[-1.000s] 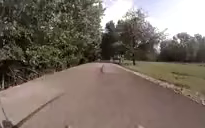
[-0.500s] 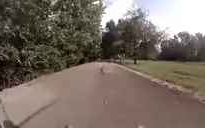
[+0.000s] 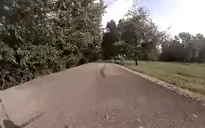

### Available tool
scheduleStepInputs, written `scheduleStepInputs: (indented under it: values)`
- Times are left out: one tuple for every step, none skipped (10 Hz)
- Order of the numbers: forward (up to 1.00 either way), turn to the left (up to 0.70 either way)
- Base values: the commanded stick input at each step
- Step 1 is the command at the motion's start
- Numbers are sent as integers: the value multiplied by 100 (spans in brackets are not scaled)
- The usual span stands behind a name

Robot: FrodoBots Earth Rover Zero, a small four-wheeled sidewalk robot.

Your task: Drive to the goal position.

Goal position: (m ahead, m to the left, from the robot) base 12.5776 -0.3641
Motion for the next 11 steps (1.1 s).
scheduleStepInputs:
  values:
    - [70,0]
    - [70,0]
    - [70,0]
    - [70,0]
    - [70,0]
    - [70,0]
    - [70,0]
    - [70,0]
    - [70,0]
    - [70,0]
    - [70,0]
